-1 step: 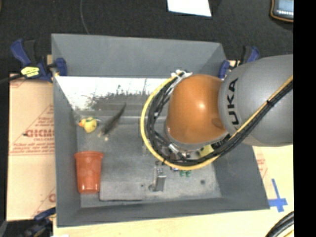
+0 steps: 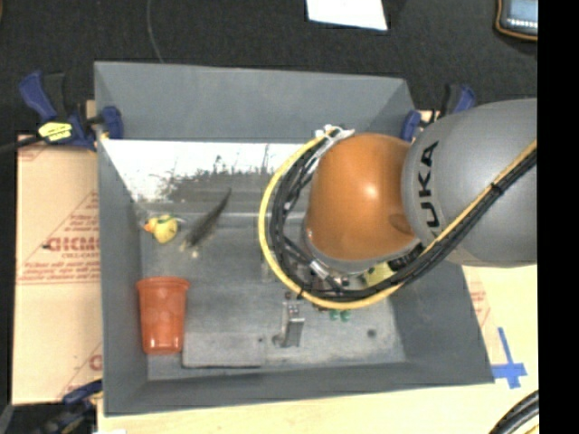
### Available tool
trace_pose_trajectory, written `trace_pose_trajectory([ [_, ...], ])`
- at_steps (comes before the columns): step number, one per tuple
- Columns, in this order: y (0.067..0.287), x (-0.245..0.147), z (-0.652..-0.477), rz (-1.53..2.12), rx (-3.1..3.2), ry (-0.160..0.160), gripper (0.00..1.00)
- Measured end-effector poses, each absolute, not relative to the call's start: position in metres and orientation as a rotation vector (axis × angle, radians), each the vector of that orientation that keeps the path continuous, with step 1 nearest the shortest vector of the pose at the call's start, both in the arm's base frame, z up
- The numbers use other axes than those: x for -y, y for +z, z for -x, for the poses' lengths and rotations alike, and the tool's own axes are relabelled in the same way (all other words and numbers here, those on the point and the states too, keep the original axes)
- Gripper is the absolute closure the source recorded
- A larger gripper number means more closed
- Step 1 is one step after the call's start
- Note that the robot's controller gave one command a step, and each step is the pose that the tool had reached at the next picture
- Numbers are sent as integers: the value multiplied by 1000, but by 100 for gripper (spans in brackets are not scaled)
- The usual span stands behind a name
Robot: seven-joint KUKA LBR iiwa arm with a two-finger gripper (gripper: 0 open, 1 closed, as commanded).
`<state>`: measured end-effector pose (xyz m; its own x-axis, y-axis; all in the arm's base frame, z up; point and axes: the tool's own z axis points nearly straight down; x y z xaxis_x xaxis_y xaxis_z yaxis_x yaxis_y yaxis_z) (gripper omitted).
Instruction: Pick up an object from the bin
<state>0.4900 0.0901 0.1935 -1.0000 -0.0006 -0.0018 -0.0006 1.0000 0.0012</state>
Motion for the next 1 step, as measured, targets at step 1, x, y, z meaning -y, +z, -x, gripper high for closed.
trace_pose_trajectory([
  [1,79,-150,-478,387,-3105,3,0],
])
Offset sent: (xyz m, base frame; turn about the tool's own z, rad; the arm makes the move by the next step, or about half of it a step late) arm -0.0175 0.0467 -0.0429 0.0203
